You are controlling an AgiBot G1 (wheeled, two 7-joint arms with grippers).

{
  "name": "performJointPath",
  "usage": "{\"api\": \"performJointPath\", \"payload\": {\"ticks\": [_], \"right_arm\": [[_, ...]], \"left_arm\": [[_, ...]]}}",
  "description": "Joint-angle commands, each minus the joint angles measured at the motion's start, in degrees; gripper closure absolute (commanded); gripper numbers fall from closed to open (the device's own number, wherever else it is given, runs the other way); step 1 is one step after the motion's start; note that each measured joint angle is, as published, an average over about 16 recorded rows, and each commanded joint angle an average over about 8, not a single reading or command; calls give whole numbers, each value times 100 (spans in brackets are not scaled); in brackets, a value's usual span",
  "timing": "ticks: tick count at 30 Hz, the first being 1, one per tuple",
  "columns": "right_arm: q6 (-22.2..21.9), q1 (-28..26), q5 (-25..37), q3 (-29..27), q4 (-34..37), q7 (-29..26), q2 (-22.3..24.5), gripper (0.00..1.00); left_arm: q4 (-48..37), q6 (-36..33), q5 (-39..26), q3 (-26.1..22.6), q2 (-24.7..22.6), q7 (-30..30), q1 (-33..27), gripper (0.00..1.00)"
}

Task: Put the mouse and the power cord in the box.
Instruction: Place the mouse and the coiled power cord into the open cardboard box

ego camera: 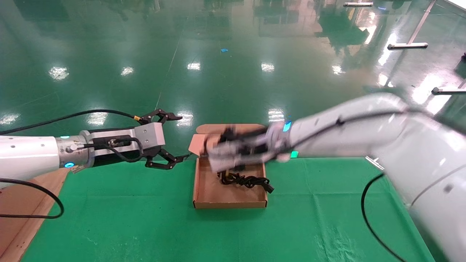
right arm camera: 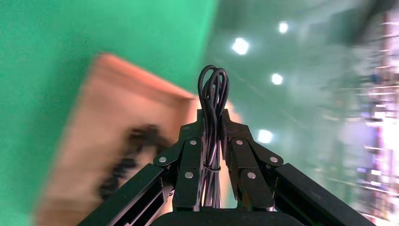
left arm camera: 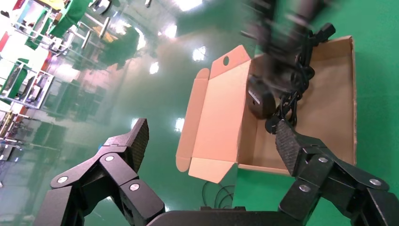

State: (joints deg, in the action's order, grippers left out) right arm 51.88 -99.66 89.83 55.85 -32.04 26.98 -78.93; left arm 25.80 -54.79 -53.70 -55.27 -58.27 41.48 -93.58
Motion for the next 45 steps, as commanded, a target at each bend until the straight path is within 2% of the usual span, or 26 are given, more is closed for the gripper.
{"api": "performJointPath", "payload": {"ticks": [1, 2, 4, 9, 26, 45], "right_arm": [[-197, 159, -84, 315, -185, -166, 4, 28], [-258, 207, -121, 415, -219, -229, 6, 16], [-349, 277, -176, 561, -266, -316, 9, 0], [-443, 352, -241, 689, -314, -381, 11, 0], [-250, 308, -247, 444, -314, -355, 106, 0], [845, 1368, -1621, -894, -1468, -1390, 1389, 0]], "left_arm": [[48, 88, -15, 4, 29, 30, 22, 0], [67, 77, -11, 6, 47, 22, 24, 0], [93, 54, -5, 8, 78, 10, 27, 0], [118, 21, 5, 13, 112, 0, 27, 0], [196, 39, 11, 91, 99, -108, 102, 0], [1600, -922, 371, 1266, 783, -1674, 1051, 0]]}}
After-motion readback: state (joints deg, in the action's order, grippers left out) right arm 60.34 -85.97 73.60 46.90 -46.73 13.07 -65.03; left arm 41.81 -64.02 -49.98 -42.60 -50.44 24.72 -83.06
